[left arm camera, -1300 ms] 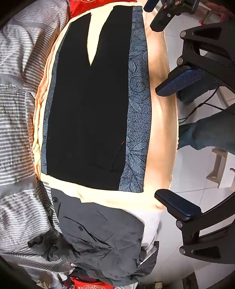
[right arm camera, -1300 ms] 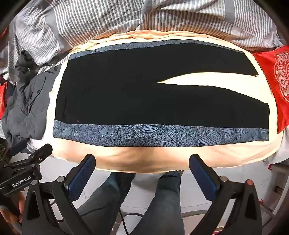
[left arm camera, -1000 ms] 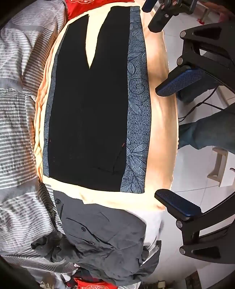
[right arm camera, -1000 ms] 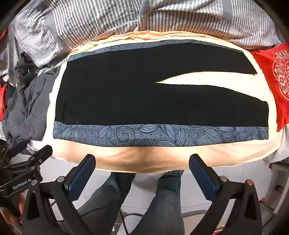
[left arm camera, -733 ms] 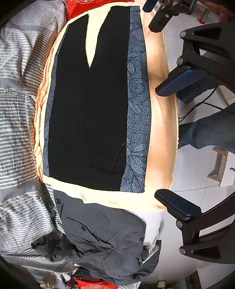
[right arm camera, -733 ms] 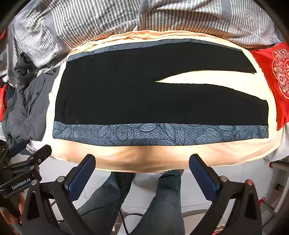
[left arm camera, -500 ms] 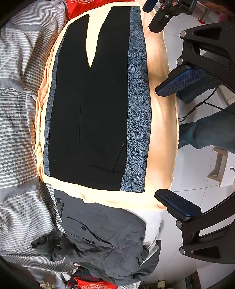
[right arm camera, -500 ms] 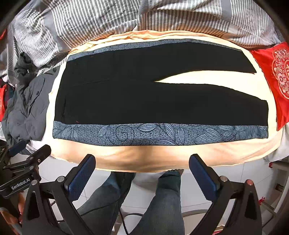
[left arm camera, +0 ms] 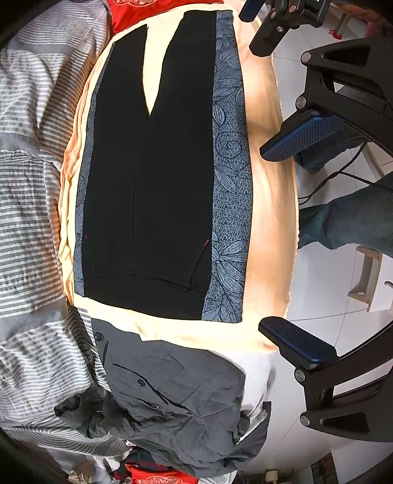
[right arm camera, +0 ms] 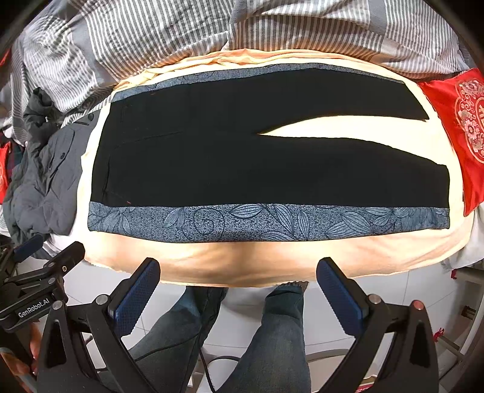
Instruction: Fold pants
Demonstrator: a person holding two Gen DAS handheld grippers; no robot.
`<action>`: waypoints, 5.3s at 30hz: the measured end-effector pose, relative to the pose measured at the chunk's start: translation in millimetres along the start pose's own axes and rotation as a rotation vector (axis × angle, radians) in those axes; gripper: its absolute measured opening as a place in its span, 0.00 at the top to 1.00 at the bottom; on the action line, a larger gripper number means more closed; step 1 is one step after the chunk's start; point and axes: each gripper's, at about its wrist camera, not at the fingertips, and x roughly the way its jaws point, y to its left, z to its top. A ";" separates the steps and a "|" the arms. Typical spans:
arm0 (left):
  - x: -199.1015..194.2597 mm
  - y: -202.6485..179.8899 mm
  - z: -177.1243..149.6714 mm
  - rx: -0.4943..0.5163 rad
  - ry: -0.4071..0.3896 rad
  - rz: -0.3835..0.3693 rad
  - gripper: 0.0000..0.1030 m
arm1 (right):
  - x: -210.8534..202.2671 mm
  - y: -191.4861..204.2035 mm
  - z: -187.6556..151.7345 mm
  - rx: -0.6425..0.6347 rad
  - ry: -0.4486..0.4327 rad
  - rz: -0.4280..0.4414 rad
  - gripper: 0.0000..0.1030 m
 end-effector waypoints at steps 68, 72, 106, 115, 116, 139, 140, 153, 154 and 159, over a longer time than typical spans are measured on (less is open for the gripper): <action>158.5 44.0 -17.4 -0.373 0.199 -0.280 0.00 | 186.4 -79.0 -19.8 0.514 0.147 0.633 0.22; 165.9 40.7 -25.0 -0.377 0.196 -0.319 0.00 | 210.0 -88.2 -19.4 0.557 0.111 0.690 0.24; 110.1 95.5 36.6 -0.774 -0.112 -0.469 0.78 | 92.6 -62.6 116.3 0.061 0.066 0.793 0.91; 134.7 85.5 175.0 -0.583 -0.124 -0.432 0.78 | 102.7 -62.1 235.1 0.090 0.007 0.696 0.91; 142.6 84.7 184.9 -0.565 -0.122 -0.423 0.78 | 113.3 -60.7 250.5 0.105 0.011 0.675 0.91; 133.4 66.4 208.7 -0.389 -0.281 -0.245 0.25 | 151.0 -34.1 309.3 0.071 -0.094 0.447 0.27; 134.0 61.9 209.0 -0.365 -0.278 -0.221 0.25 | 137.2 -31.2 302.1 0.045 -0.128 0.450 0.27; 178.5 16.7 220.1 -0.176 -0.164 0.038 0.21 | 165.8 -27.8 291.7 0.059 -0.041 0.297 0.31; 173.8 11.9 211.9 -0.164 -0.156 0.036 0.21 | 156.1 -32.1 285.9 0.051 -0.057 0.295 0.30; 151.1 -18.9 175.0 -0.122 -0.131 0.017 0.21 | 108.7 -73.9 235.9 0.057 -0.111 0.283 0.26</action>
